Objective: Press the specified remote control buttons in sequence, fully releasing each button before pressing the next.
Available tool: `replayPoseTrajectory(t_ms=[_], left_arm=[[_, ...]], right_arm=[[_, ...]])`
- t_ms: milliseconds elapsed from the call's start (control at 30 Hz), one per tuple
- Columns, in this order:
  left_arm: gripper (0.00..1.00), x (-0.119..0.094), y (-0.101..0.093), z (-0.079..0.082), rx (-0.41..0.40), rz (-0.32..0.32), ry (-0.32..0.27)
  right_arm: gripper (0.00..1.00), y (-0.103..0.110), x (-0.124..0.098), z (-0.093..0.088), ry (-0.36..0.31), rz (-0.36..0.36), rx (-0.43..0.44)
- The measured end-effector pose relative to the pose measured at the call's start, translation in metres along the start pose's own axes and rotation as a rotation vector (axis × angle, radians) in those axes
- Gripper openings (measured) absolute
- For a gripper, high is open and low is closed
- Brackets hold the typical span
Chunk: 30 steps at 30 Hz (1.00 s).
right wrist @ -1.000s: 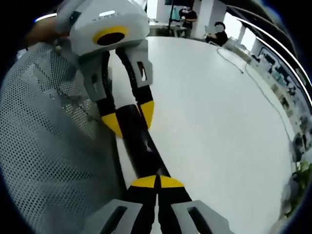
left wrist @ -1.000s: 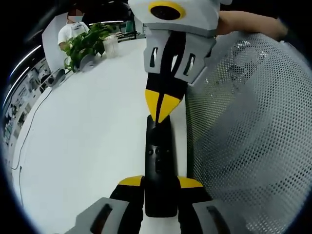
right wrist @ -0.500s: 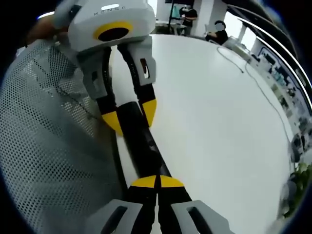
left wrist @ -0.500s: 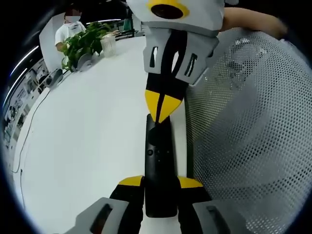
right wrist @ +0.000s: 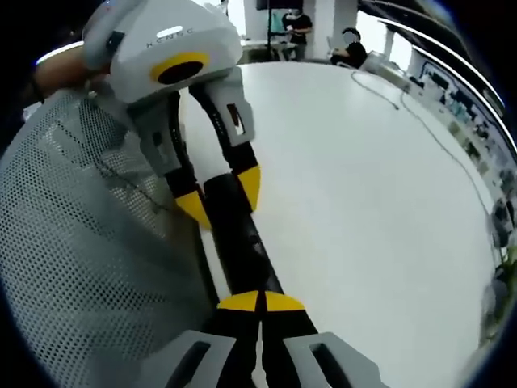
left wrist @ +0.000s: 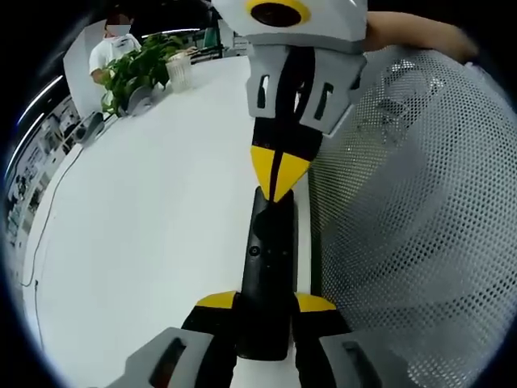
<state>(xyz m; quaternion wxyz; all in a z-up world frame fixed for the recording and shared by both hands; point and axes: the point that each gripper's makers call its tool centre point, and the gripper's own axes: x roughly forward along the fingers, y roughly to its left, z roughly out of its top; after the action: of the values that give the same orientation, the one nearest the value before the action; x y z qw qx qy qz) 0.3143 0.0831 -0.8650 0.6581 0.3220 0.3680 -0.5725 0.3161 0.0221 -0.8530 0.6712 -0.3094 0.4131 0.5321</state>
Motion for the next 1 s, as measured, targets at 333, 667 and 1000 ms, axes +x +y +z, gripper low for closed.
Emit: replayPoseTrajectory(t_ms=[333, 667, 1000], left_arm=[[0.25, -0.0002, -0.0005, 0.0003, 0.02, -0.012, -0.02], [0.25, -0.0003, -0.0017, 0.0011, 0.045, -0.023, -0.041], [0.25, -0.0001, -0.0013, 0.0012, 0.018, -0.016, -0.041]], right_arm=[[0.0, 0.0076, 0.0038, 0.0075, -0.013, 0.018, -0.101], [0.0, 0.0073, 0.0053, 0.0064, 0.003, 0.009, -0.148], [0.0, 0.0077, 0.0061, 0.0071, 0.01, 0.005, -0.152]])
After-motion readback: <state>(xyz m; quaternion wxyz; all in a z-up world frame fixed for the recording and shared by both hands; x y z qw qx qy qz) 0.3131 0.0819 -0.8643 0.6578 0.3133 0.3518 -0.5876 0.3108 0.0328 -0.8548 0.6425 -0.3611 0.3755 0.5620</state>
